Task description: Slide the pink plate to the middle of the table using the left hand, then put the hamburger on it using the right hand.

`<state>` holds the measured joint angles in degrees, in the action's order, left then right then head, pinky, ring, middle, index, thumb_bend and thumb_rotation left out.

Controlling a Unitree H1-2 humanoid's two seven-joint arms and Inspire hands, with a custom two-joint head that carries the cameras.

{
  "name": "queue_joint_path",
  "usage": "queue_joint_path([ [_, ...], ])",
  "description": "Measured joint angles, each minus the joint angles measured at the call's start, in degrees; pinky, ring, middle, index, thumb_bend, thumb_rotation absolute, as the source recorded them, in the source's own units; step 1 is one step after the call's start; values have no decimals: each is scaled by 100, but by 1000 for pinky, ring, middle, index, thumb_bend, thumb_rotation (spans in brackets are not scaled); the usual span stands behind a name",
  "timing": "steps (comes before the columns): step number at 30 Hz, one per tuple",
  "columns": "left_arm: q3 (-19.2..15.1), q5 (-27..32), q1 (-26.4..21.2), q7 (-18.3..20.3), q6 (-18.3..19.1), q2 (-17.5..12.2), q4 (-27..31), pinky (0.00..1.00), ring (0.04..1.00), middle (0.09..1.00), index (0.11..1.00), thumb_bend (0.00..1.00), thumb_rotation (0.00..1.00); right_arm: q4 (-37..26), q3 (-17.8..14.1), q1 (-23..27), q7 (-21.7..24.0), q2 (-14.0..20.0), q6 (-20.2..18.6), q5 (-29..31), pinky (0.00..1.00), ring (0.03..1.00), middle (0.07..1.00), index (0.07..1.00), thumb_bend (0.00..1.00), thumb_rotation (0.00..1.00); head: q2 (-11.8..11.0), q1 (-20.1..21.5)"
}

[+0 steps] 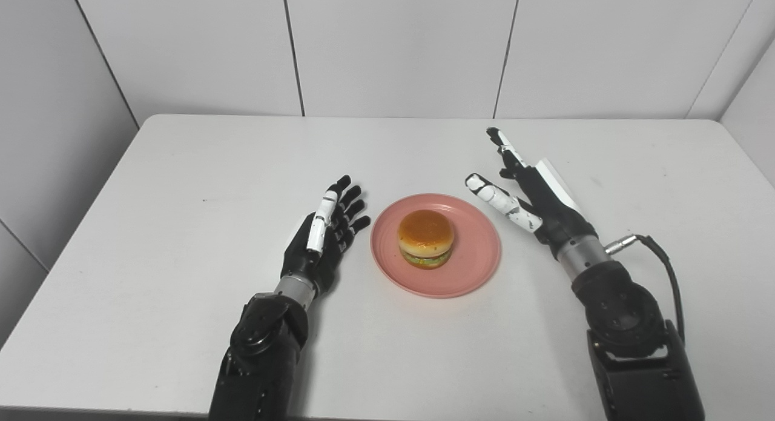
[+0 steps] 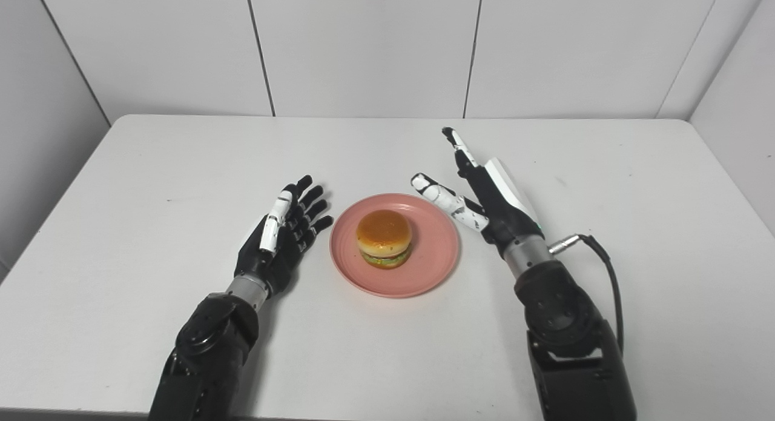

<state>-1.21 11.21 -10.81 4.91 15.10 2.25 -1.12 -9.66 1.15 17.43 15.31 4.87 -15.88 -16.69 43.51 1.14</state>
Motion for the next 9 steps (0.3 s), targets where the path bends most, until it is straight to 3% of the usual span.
queue_joint_path([
  [3, 16, -266, 194, -32, -412, -50, 43, 1000, 1000, 1000, 1000, 366, 1000, 182, -454, -198, -377, -384, 86, 770, 1000, 1000, 1000, 1000, 1000, 1000, 9, 44],
  [6, 73, -525, 373, -57, -849, -114, 34, 1000, 1000, 1000, 1000, 368, 1000, 306, -572, -455, -599, -599, 371, 1184, 1000, 1000, 1000, 1000, 936, 1000, 9, 61],
  [9, 121, -723, 510, -106, -1121, -135, 35, 1000, 1000, 1000, 1000, 352, 995, 380, -604, -753, -698, -692, 435, 1508, 1000, 1000, 1000, 1000, 795, 1000, 0, 53],
])
